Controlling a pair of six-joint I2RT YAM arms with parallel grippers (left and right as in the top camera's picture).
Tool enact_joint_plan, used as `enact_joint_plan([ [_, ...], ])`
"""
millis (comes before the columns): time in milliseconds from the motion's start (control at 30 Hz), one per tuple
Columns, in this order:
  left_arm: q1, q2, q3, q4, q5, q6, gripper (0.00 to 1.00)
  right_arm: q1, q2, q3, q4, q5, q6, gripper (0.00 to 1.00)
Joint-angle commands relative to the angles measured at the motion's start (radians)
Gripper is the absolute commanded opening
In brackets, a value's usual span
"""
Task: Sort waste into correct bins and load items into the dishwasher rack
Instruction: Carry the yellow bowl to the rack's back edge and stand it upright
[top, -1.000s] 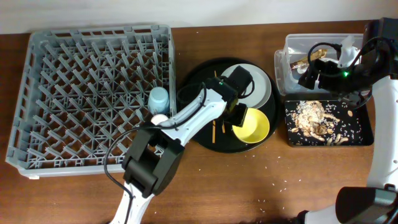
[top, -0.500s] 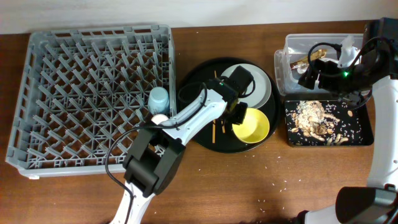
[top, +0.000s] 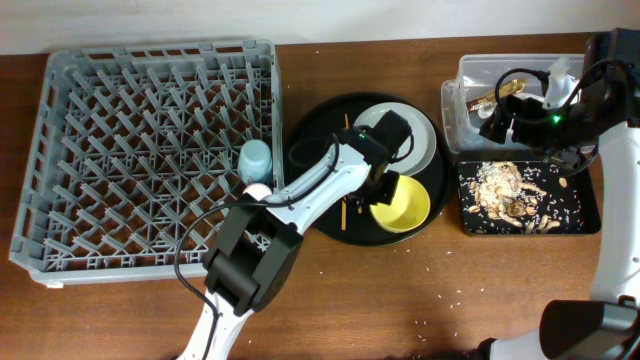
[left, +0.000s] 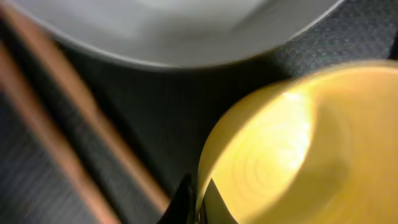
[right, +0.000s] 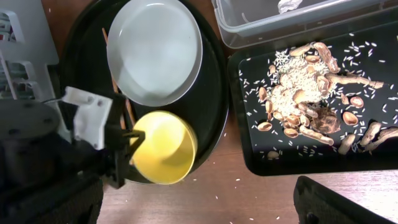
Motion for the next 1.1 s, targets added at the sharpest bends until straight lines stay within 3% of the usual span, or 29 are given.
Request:
enact_joint_plan([
  [0, 0.062, -0.078, 0.183, -0.130, 0.007, 0.042, 0.00, 0.005, -0.013, 0.009, 0.003, 0.012, 0.003, 0.98],
  [67, 0.113, -0.115, 0.290, -0.220, -0.003, 0.084, 0.00, 0.005, -0.013, 0.009, 0.003, 0.012, 0.003, 0.99],
  [167, 0.214, -0.169, 0.477, -0.360, -0.174, 0.099, 0.00, 0.005, -0.013, 0.009, 0.003, 0.012, 0.003, 0.99],
  [267, 0.295, -0.189, 0.580, -0.431, -0.510, 0.099, 0.00, 0.005, -0.013, 0.009, 0.003, 0.012, 0.003, 0.99],
  [300, 0.322, -0.189, 0.587, -0.438, -0.697, 0.099, 0.00, 0.005, -0.013, 0.009, 0.003, 0.012, 0.003, 0.99],
  [400, 0.376, -0.173, 0.561, -0.397, -0.974, 0.098, 0.00, 0.005, -0.013, 0.009, 0.003, 0.012, 0.003, 0.98],
  [533, 0.426, -0.111, 0.511, -0.268, -1.115, 0.098, 0.00, 0.005, -0.013, 0.009, 0.003, 0.012, 0.003, 0.99],
  [667, 0.422, -0.025, 0.484, -0.111, -1.379, 0.099, 0.00, 0.005, -0.013, 0.009, 0.003, 0.012, 0.003, 0.98],
  [733, 0.416, 0.019, 0.484, -0.053, -1.442, 0.099, 0.00, 0.005, -0.013, 0.009, 0.003, 0.012, 0.003, 0.99],
  [1067, 0.410, 0.223, 0.484, -0.003, -1.442, 0.098, 0.00, 0.005, -0.013, 0.009, 0.003, 0.012, 0.003, 0.99],
])
